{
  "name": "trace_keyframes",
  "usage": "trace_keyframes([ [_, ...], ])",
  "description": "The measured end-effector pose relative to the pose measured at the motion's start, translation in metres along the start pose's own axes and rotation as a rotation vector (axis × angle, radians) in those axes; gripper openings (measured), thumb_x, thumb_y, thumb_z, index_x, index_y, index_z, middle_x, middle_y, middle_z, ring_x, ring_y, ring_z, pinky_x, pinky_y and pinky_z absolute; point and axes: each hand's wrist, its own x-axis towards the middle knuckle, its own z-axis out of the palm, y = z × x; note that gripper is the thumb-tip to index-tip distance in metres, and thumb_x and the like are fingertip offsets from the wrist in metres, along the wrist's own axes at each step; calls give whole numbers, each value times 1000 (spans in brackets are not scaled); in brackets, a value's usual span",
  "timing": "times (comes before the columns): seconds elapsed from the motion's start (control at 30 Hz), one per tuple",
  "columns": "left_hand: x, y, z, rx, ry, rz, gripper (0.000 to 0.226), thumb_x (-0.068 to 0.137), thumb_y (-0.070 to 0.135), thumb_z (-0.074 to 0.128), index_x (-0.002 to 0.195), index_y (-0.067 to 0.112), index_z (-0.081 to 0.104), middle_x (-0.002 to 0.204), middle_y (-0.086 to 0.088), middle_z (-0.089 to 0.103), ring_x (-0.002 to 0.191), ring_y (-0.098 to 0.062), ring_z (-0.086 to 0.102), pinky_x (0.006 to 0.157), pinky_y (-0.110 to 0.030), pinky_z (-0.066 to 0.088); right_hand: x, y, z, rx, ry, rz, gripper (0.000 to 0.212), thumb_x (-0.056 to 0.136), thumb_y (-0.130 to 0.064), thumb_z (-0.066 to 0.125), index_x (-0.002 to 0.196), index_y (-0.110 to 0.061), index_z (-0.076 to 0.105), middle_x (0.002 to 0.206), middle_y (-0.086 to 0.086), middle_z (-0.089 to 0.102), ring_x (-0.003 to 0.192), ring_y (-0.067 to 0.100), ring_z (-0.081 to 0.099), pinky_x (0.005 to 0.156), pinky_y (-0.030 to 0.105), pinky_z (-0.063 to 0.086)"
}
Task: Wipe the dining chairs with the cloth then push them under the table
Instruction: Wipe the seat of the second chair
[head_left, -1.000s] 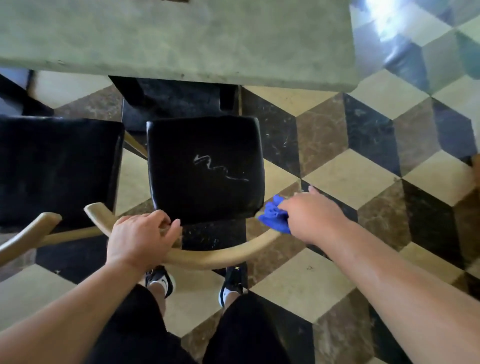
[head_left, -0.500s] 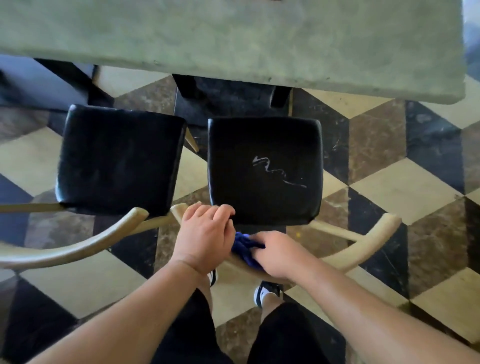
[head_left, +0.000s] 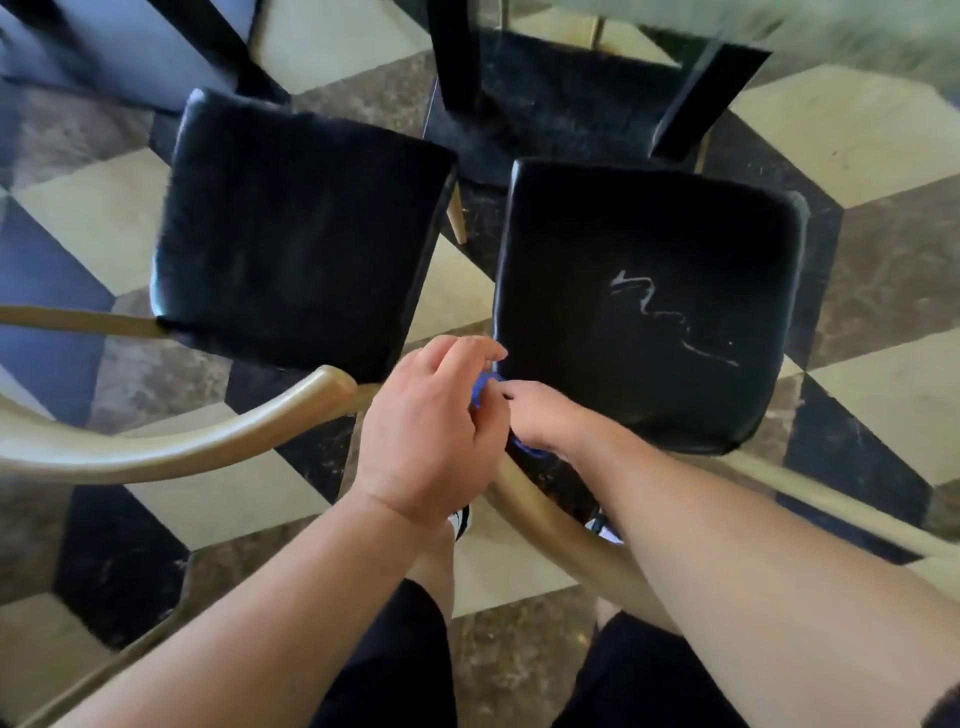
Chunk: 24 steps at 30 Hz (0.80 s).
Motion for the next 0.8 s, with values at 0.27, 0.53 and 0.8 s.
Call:
trace_keyframes([
  [0.27, -2, 14, -7, 82, -24, -40, 29, 96, 28, 49, 118, 21, 68, 111, 2, 67, 99, -23, 59, 77, -36, 51, -54, -4, -10, 34, -43, -78, 34, 95, -3, 46, 75, -16, 71, 56, 6, 57, 44, 20, 48, 41, 24, 37],
  [0.53, -5, 72, -5, 496, -311, -121, 52, 97, 58, 35, 115, 24, 70, 124, -2, 67, 138, -33, 44, 121, -67, 6, -181, 12, -75, -261, -49, -135, 24, 98, -24, 55, 91, -19, 77, 80, 6, 75, 65, 16, 64, 60, 34, 49],
  [0.8, -43, 166, 78, 424, -1197, 71, 65, 102, 72, 19, 130, 33, 62, 115, -1, 66, 111, -30, 62, 85, -43, 50, -262, 101, -171, -953, 37, 128, 27, 93, -16, 48, 102, -30, 70, 99, -4, 68, 89, 22, 63, 73, 38, 53],
])
